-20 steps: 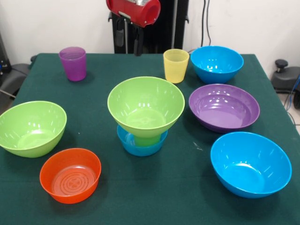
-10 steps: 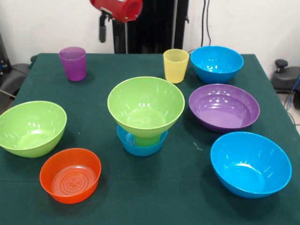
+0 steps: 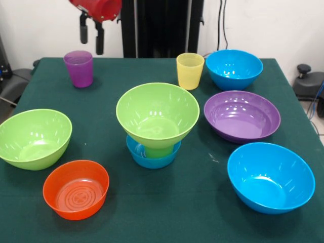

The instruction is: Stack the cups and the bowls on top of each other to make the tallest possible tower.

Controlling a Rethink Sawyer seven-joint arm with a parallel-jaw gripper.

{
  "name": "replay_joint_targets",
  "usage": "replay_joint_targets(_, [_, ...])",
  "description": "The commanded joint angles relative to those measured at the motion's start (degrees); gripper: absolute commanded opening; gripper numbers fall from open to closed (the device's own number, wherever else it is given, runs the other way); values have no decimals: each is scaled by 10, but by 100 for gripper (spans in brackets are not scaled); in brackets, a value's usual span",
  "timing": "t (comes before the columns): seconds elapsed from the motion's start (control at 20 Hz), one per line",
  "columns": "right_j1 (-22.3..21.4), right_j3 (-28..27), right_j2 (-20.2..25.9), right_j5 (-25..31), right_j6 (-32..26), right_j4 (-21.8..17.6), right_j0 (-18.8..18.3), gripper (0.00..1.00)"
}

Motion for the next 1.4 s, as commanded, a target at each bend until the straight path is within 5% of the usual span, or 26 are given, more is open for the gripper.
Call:
replay_joint_targets(0.05, [21,29,72,-5,-130,-61,-15,100])
replay_joint_targets(1.0, [61,42,76,-75,-80,-105,-35,100])
replay_joint_targets(1.4, [61,54,60,-63,-44,-101,-30,100])
